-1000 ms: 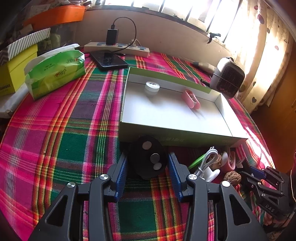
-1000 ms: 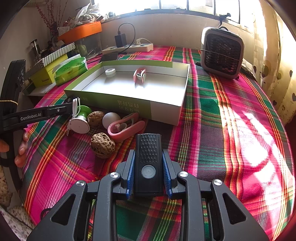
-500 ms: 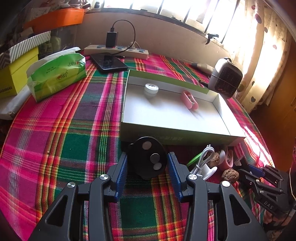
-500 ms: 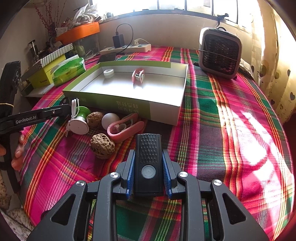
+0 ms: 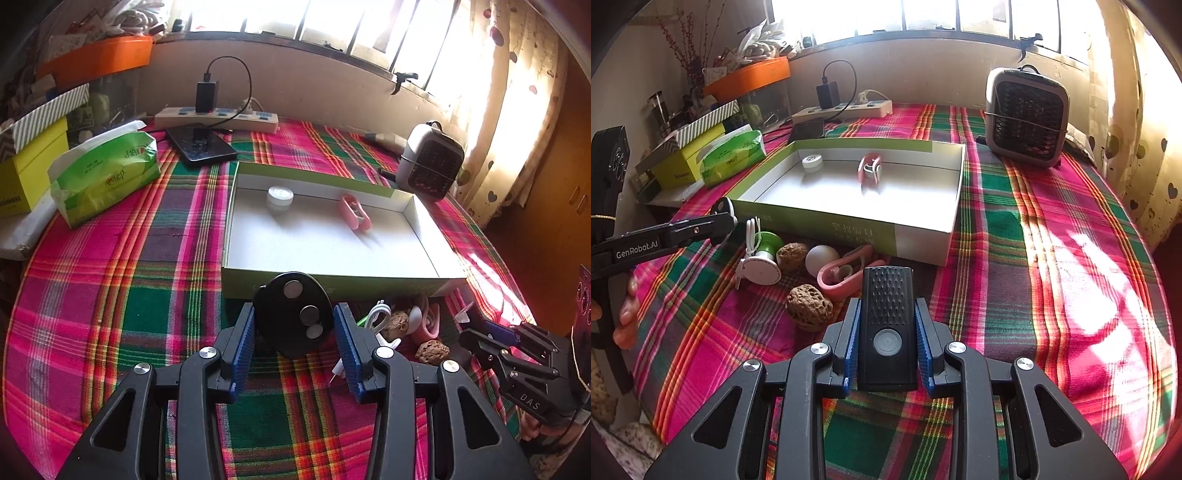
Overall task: Organize objects
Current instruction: 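Grasp the black round puck with the left tool while the right tool holds the remote, then carry the puck and remote into the box and open both tools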
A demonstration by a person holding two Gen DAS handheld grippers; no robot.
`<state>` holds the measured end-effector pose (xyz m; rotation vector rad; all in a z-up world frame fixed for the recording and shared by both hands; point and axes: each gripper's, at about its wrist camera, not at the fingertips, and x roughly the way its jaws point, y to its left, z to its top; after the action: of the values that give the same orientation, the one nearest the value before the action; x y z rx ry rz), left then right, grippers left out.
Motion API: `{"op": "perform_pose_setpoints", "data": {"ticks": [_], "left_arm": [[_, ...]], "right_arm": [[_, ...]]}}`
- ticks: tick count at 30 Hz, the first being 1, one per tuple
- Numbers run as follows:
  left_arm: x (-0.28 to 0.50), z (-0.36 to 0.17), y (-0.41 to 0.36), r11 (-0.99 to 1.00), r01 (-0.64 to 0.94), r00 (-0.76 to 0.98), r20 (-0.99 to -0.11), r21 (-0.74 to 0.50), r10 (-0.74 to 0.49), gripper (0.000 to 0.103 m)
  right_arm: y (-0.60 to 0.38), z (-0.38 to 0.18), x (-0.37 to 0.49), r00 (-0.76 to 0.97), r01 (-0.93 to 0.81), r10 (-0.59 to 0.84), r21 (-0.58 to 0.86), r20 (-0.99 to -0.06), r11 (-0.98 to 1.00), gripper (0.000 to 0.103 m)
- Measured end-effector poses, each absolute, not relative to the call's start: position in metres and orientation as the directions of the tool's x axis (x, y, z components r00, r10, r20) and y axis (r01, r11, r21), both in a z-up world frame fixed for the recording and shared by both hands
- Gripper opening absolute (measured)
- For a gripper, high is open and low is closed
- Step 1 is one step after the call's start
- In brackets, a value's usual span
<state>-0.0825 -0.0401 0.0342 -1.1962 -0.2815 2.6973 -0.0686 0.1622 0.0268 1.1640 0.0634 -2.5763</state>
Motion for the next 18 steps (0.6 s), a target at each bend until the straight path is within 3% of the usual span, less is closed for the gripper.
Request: {"op": "perform_pose_setpoints", "data": {"ticks": [18], "left_arm": [[-0.129, 0.059, -0.018, -0.958, -0.17, -0.642, -0.712, -0.229, 0.285, 0.041]], "right_arm": [[0.156, 0.056, -0.11, -0.638, 0.273, -0.28, 0.129, -0.717, -0.953, 0.028]]}}
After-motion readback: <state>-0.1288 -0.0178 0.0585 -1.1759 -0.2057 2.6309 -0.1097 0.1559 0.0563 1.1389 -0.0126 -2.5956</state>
